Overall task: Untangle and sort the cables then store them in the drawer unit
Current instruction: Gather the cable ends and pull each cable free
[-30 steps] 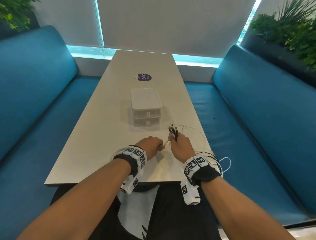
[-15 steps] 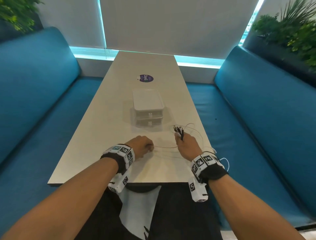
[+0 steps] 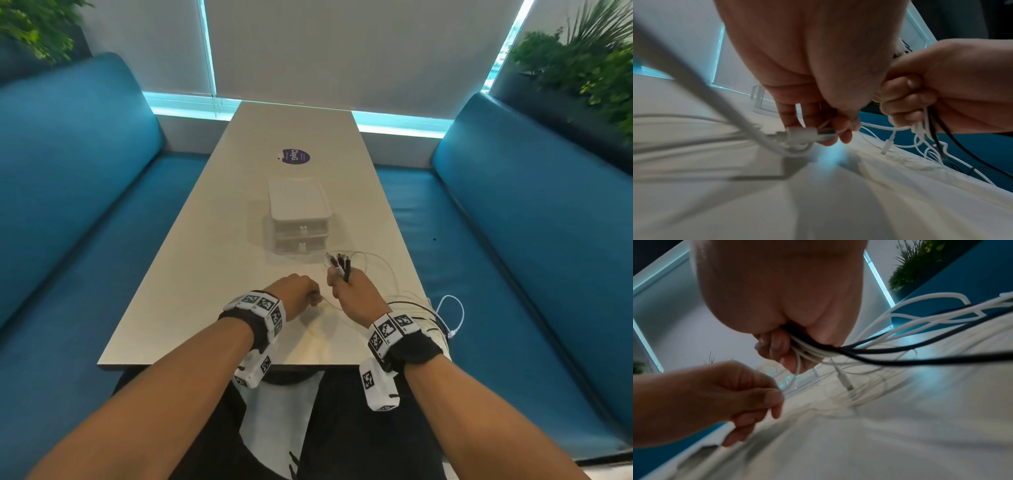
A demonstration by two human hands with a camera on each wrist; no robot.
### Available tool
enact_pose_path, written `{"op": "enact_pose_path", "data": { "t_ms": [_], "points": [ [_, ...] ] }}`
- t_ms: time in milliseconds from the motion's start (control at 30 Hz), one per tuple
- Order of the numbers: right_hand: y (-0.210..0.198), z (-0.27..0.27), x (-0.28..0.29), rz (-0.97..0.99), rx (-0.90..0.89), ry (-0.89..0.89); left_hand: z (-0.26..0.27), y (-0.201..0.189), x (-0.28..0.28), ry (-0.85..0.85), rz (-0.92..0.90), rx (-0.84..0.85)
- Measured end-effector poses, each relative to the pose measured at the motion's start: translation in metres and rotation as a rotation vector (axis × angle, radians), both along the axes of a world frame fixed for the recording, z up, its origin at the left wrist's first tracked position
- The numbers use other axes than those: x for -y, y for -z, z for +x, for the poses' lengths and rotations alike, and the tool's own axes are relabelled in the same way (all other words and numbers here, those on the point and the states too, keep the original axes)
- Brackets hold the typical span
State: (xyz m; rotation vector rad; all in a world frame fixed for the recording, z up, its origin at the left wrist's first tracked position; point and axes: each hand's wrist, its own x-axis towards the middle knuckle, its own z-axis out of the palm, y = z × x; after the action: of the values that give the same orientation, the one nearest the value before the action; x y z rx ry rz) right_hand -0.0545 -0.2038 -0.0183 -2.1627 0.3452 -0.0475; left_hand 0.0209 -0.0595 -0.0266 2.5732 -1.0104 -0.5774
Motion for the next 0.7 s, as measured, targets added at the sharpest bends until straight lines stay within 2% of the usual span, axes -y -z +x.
{"op": "enact_pose_path", "data": {
  "t_ms": [100,167,233,367,567,700],
  "points": [
    [0.005,-0.003,0.010,-0.325,-0.095,-0.109,0.008,-0.005,-0.012,0.054,0.070,0.032],
    [0.009,-0.005,0.016,-0.504,-0.174,-0.093,0.016,-0.010,-0.024,0.057,0.126,0.066],
    [0.009,-0.007,0.017,-0.494,-0.209,-0.034,0.022,-0.012,-0.033,0.044,0.123,0.088],
    [0.004,0.000,0.001,-0.380,-0.113,0.031,0.015,-0.011,-0.018,0.067,0.089,0.139],
    [0.008,0.000,-0.017,-0.247,0.000,0.019,0.000,-0.007,0.007,0.051,0.116,0.156],
    [0.008,-0.003,-0.014,-0.204,-0.061,-0.053,0.002,-0.002,0.004,0.022,0.029,0.129]
  ]
}}
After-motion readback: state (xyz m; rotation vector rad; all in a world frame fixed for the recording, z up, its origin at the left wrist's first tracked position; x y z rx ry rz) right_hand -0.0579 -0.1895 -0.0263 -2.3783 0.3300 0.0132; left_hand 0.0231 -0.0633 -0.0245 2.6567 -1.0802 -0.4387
